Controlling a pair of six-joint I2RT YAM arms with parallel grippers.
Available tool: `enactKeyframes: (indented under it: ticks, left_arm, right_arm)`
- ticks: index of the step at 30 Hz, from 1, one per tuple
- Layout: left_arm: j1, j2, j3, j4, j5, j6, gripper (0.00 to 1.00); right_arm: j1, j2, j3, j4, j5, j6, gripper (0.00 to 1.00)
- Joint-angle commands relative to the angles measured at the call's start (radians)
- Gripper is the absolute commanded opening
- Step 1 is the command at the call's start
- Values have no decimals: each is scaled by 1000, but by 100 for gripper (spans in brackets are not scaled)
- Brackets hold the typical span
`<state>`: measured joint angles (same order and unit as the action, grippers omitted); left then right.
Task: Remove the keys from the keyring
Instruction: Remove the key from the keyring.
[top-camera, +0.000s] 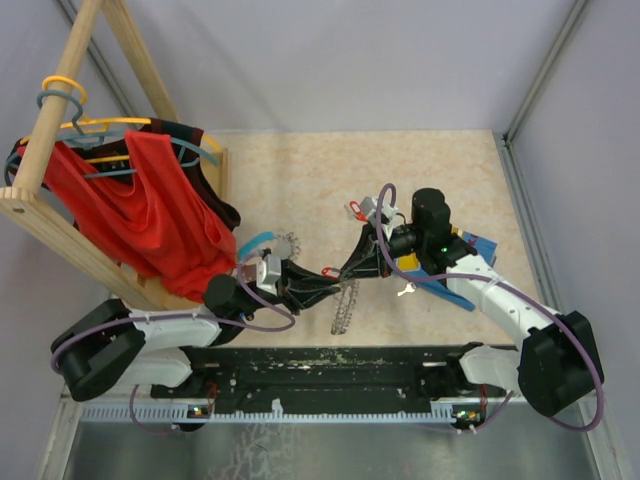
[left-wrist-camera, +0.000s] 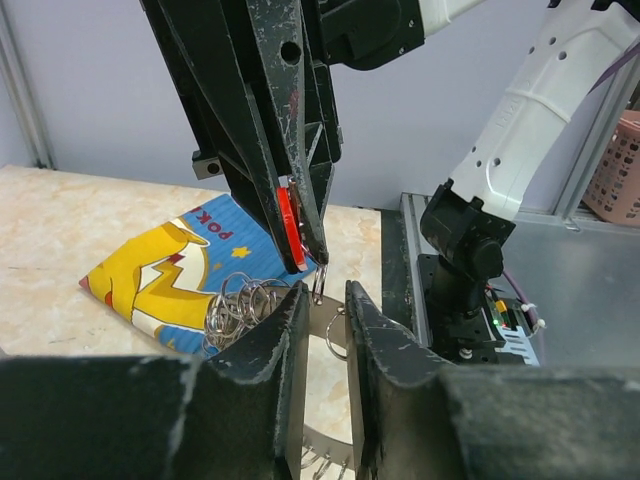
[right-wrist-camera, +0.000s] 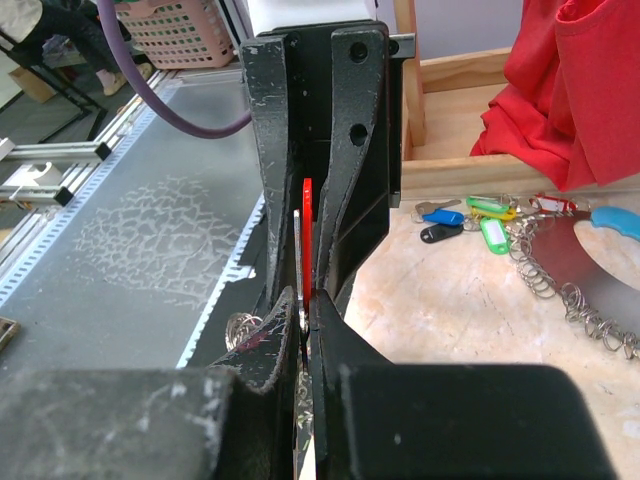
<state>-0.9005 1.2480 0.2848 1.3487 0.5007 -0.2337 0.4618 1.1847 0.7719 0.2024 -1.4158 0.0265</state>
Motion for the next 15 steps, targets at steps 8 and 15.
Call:
enactKeyframes:
  ticks: [8,15]
  left_arm:
    - [12,49,46,64,50,-43,23]
    - [13,56,48,67,52,-50,20]
  right_arm:
    - [-4,-22,16,48,-32,-16,0]
    - [-5,-22,17,45,-32,-17,0]
